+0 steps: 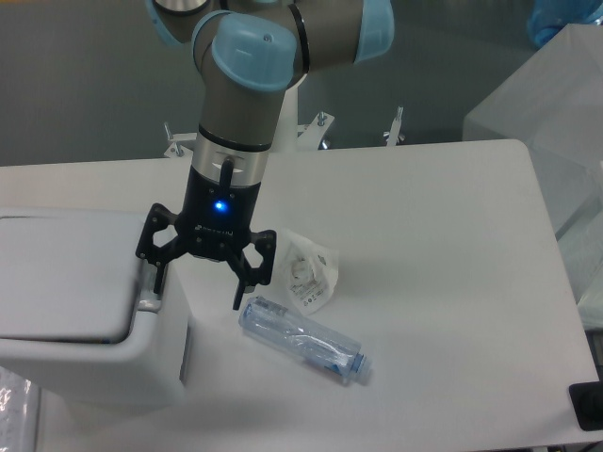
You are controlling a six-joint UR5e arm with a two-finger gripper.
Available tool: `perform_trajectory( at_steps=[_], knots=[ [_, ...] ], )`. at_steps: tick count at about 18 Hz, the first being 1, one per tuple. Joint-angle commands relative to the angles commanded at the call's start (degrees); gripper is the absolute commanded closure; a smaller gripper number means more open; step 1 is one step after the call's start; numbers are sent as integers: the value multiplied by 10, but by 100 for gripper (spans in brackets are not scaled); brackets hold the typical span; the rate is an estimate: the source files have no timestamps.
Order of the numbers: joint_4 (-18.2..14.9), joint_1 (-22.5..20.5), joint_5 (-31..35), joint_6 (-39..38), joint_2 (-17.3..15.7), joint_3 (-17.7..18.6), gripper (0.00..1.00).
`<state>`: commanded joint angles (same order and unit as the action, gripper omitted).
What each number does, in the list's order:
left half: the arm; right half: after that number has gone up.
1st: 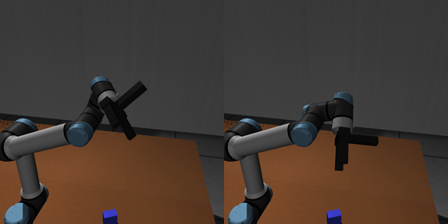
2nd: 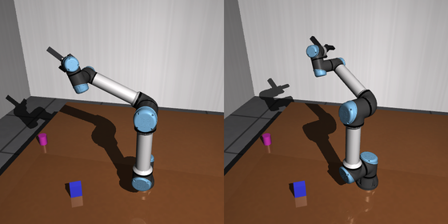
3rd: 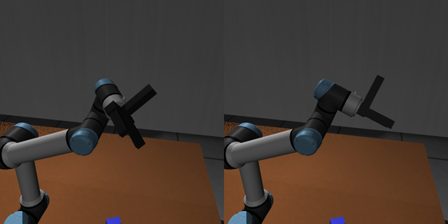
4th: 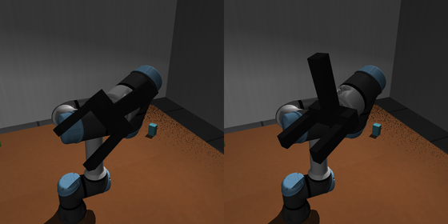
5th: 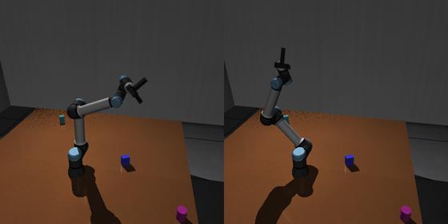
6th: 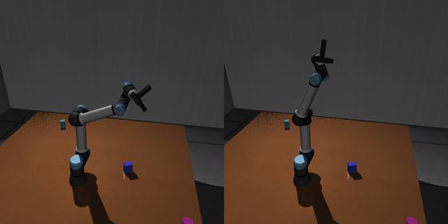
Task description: Open the trash can
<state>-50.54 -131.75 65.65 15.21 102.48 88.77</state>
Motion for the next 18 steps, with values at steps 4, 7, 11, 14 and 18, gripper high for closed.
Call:
perform_trajectory(
  at_steps=[4, 7, 11, 14, 18],
  knots=[
    [9, -1, 0, -1, 2, -3, 0],
    [9, -3, -1, 5, -6, -24, 0],
    [5, -15, 4, 26, 0, -68, 0],
    [4, -21, 73, 81, -4, -61, 0],
    [4, -22, 150, 98, -1, -59, 0]
  ],
)
